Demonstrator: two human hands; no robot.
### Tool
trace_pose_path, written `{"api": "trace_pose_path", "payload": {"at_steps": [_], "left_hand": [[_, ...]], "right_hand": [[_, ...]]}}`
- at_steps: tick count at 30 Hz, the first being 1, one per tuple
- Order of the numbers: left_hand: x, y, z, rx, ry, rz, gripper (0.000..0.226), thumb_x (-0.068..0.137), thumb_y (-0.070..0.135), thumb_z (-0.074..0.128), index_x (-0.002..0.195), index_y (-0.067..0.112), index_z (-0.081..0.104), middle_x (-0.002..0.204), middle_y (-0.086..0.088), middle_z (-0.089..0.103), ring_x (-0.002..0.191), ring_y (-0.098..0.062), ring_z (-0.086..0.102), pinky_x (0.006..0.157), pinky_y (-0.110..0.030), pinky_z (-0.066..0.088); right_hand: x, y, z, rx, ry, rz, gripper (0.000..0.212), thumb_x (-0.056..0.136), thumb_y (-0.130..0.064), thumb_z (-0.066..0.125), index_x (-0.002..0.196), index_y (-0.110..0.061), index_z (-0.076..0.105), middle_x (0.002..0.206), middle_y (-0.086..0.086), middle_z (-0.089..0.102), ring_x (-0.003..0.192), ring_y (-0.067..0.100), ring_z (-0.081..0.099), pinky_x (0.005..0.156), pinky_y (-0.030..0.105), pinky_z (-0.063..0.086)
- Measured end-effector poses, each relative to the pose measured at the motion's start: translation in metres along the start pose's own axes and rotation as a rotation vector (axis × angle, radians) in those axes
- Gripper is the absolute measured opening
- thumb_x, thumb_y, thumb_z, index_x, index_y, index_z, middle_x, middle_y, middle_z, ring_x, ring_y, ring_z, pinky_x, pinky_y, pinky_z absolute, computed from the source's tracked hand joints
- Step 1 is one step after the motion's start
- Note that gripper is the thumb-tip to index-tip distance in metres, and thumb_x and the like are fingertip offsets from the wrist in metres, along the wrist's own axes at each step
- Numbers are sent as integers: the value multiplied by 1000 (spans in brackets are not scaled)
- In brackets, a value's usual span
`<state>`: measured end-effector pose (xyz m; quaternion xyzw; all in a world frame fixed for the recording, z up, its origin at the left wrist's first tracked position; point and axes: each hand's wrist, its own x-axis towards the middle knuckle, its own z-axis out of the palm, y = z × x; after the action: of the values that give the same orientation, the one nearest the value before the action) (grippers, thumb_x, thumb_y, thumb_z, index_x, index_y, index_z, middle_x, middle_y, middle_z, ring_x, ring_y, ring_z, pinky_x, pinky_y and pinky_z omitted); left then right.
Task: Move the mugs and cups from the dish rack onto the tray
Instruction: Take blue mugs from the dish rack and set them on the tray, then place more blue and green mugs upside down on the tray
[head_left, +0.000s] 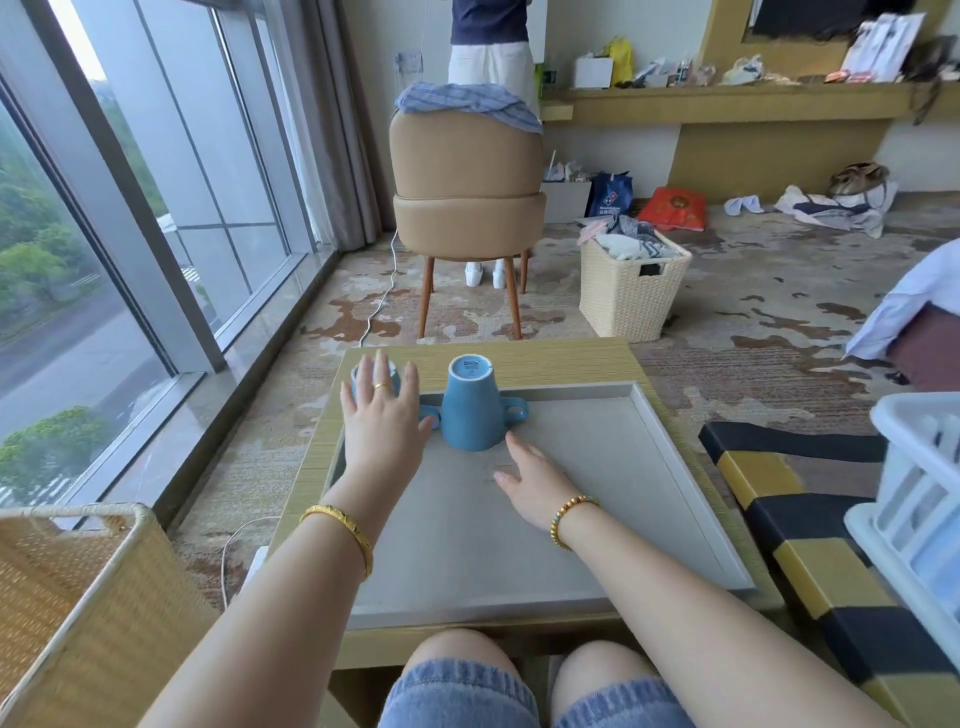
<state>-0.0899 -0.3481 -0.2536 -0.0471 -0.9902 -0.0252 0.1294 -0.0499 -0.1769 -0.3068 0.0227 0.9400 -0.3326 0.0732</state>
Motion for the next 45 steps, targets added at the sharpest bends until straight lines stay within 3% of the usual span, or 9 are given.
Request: {"api": "trace_pose_path", "payload": {"at_steps": [6, 9, 16, 21, 27, 31, 35, 42, 45], "left_hand": [[-29, 73, -61, -277, -41, 204, 34, 95, 23, 42, 125, 13, 51, 135, -8, 48, 123, -28, 43, 91, -40, 45], [-50, 122, -93, -356, -45, 300, 32, 95, 24, 42, 123, 14, 54, 123, -9, 57, 104, -29, 57, 73, -34, 46], [-114, 240, -139, -507, -72, 532, 26, 94, 18, 40, 108, 9, 59, 103, -12, 65, 90, -29, 61, 75, -37, 54], [-162, 314, -142, -723, -180, 615, 29, 94, 21, 42, 117, 13, 58, 113, -9, 64, 99, -29, 61, 80, -37, 52], [-218, 384, -129, -801, -370, 750, 33, 91, 21, 48, 123, 17, 54, 117, -6, 63, 108, -25, 58, 84, -30, 48], [-241, 400, -111, -718, -555, 853, 53, 87, 35, 57, 134, 16, 43, 126, -8, 57, 118, -27, 52, 94, -32, 41], [-246, 401, -102, -483, -494, 915, 73, 76, 52, 64, 134, 17, 35, 123, -7, 57, 114, -29, 52, 92, -33, 37], [-251, 406, -99, -419, -437, 848, 65, 73, 58, 62, 118, 15, 44, 108, -6, 64, 104, -28, 55, 92, -30, 32], [-253, 405, -96, -514, -407, 820, 56, 72, 54, 64, 112, 19, 47, 101, -3, 65, 100, -26, 57, 91, -27, 30]], "right_hand": [[-63, 4, -66, 47, 234, -6, 39, 98, -20, 39, 137, -12, 44, 142, 7, 46, 129, 22, 45, 106, 30, 35], [-103, 13, -110, 89, 359, -5, 31, 98, -21, 38, 124, -15, 55, 129, 5, 57, 114, 23, 57, 96, 30, 45], [-201, 73, -208, 39, 604, 59, 27, 97, -18, 39, 108, -13, 64, 111, 6, 65, 98, 19, 58, 76, 23, 38], [-259, 127, -249, 3, 699, 214, 29, 95, -18, 38, 100, -8, 65, 102, 11, 70, 94, 28, 62, 82, 37, 50], [-307, 175, -263, 58, 752, 316, 24, 92, -12, 42, 94, -15, 66, 88, 2, 65, 85, 20, 59, 74, 26, 42], [-325, 199, -266, 130, 644, 450, 25, 91, -12, 41, 84, -14, 65, 77, 7, 69, 75, 22, 65, 81, 35, 51], [-335, 213, -264, 102, 498, 516, 25, 91, -13, 43, 83, -13, 67, 63, -4, 62, 62, 9, 58, 63, 24, 47], [-328, 218, -251, 180, 619, 578, 24, 91, -11, 43, 91, -13, 67, 97, 12, 71, 95, 25, 65, 87, 33, 47], [-329, 222, -248, 302, 661, 540, 25, 92, -13, 41, 95, -7, 64, 77, 4, 71, 80, 18, 64, 83, 32, 48]]}}
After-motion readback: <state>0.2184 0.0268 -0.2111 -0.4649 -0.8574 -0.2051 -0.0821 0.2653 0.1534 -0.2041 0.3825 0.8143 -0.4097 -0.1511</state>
